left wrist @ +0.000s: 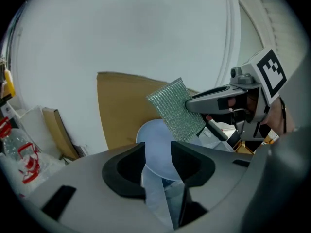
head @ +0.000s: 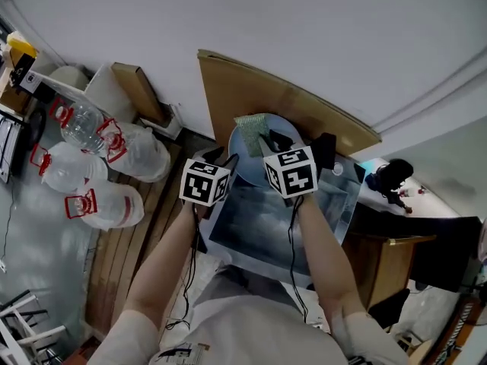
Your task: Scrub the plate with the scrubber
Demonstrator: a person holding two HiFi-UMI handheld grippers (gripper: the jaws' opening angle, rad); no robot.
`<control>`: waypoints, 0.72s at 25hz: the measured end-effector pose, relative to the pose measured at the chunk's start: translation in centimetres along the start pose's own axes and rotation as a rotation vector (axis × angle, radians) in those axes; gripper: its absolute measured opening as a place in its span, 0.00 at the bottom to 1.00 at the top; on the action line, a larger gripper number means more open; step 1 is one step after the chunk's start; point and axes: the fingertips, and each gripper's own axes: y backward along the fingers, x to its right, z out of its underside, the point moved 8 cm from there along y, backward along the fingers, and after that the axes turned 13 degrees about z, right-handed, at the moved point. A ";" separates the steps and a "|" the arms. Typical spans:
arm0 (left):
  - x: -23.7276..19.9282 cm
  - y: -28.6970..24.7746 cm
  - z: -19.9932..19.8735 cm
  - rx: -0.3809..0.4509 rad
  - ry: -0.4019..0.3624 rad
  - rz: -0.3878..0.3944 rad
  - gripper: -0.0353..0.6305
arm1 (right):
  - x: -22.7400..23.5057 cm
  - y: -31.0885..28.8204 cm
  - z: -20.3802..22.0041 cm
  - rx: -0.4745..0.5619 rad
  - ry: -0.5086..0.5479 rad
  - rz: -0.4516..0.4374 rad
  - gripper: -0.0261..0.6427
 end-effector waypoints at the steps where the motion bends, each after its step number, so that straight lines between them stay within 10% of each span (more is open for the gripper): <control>1: -0.7 -0.9 0.5 -0.013 0.023 0.008 0.32 | -0.1 -1.1 0.5 -0.029 0.011 -0.006 0.20; 18: -6.9 -8.6 4.8 -0.058 0.283 0.030 0.20 | -1.9 -13.3 5.6 -0.303 0.395 -0.049 0.21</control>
